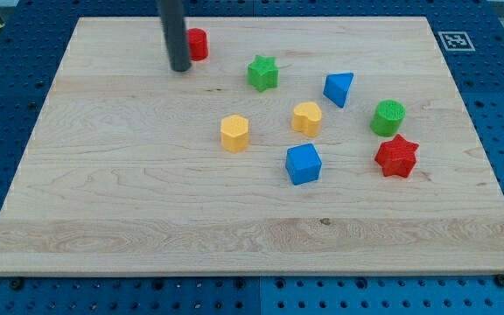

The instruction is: Place the red circle top to the yellow hexagon

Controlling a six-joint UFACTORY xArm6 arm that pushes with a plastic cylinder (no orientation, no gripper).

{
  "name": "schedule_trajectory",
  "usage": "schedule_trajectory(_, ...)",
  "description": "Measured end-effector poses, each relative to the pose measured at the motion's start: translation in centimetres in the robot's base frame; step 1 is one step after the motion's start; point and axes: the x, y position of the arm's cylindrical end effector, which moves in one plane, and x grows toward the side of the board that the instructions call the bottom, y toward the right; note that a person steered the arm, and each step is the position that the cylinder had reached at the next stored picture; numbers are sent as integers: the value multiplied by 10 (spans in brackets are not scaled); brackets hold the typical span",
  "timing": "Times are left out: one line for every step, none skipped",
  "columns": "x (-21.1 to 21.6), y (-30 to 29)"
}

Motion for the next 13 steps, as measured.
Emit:
schedule_trajectory(-12, -44)
schedule_trajectory(-78, -53)
schedule_trajectory(-113, -41)
schedule_trajectory(-113, -6)
schedule_trajectory(-104, 29)
schedule_trajectory(-95, 30)
schedule_trajectory(-90, 30)
schedule_trajectory(-78, 34)
schedule_trajectory(-62, 38)
schedule_trajectory(-50, 40)
schedule_trajectory(-38, 40)
schedule_trajectory(-25, 40)
schedule_trajectory(-13, 40)
